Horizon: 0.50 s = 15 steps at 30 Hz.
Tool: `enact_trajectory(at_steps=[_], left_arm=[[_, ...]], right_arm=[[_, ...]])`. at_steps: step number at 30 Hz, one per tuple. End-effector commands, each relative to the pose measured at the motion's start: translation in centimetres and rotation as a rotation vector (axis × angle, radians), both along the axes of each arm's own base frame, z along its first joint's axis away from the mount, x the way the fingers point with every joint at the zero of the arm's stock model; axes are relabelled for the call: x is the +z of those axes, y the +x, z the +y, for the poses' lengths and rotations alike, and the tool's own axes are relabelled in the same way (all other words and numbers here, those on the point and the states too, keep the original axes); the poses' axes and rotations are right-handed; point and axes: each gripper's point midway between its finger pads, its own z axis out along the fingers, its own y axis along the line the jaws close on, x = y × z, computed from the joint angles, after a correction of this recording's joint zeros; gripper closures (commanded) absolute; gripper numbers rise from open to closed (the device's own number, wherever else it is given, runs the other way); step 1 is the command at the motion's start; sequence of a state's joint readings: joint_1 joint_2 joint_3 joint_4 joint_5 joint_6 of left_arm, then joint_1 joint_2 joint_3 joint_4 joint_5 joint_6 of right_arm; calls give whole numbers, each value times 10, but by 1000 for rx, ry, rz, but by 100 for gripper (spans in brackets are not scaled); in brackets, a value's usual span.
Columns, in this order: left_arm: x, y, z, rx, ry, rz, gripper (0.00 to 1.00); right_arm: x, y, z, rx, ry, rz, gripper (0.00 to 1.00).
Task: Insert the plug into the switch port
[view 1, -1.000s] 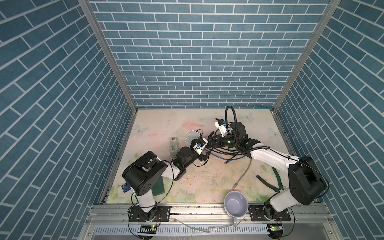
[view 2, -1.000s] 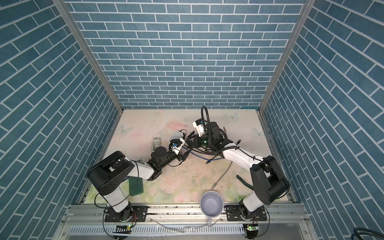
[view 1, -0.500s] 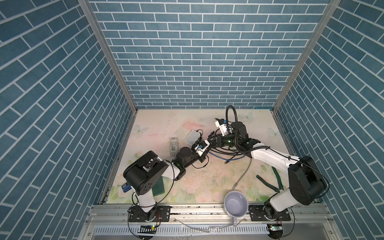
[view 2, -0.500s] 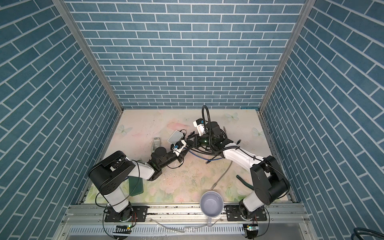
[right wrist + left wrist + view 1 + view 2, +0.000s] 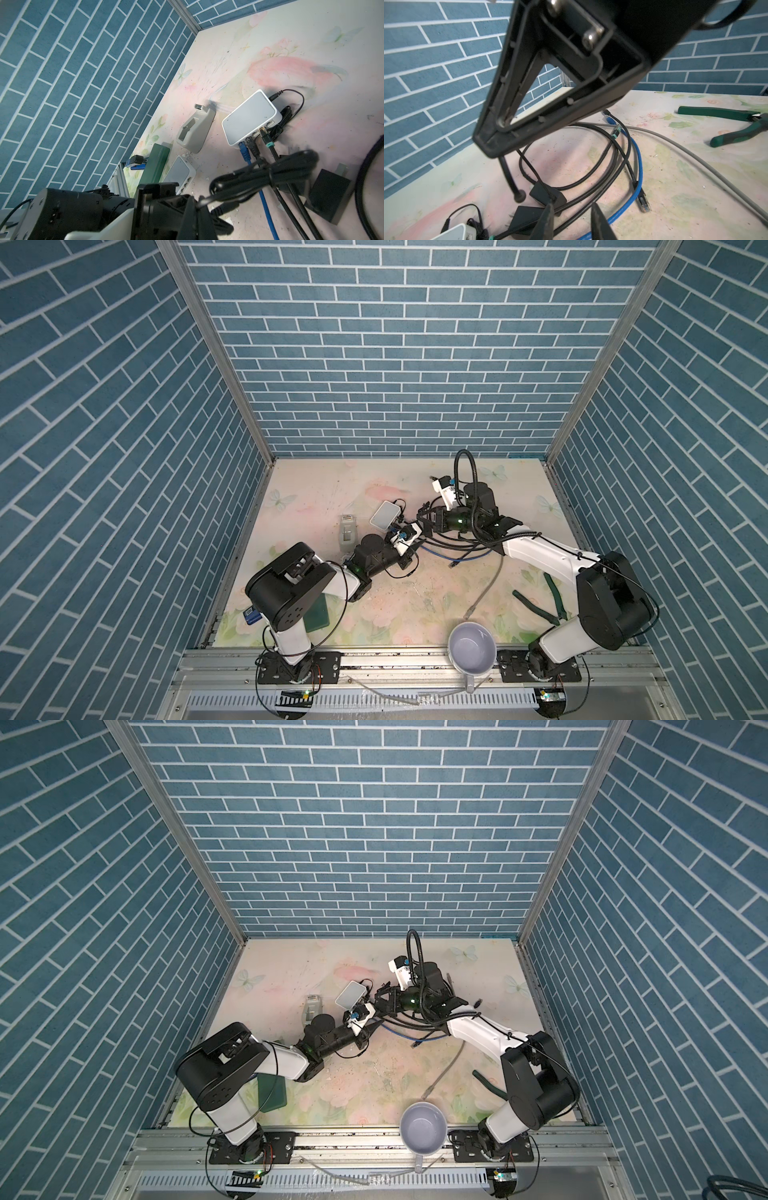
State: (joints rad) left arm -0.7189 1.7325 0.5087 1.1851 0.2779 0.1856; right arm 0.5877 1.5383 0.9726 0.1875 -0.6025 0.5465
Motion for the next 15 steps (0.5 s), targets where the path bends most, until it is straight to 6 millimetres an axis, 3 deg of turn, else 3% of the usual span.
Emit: enact_trajectory(at_steps=[1, 5, 15], left_arm=[[9, 9, 12, 95, -52, -29, 58], [14, 14, 23, 167, -98, -65, 49], [24, 22, 9, 133, -117, -94, 51]], right_arm=[[36, 4, 1, -5, 63, -65, 100], [38, 3, 0, -6, 64, -68, 100], [39, 1, 0, 0, 69, -67, 100]])
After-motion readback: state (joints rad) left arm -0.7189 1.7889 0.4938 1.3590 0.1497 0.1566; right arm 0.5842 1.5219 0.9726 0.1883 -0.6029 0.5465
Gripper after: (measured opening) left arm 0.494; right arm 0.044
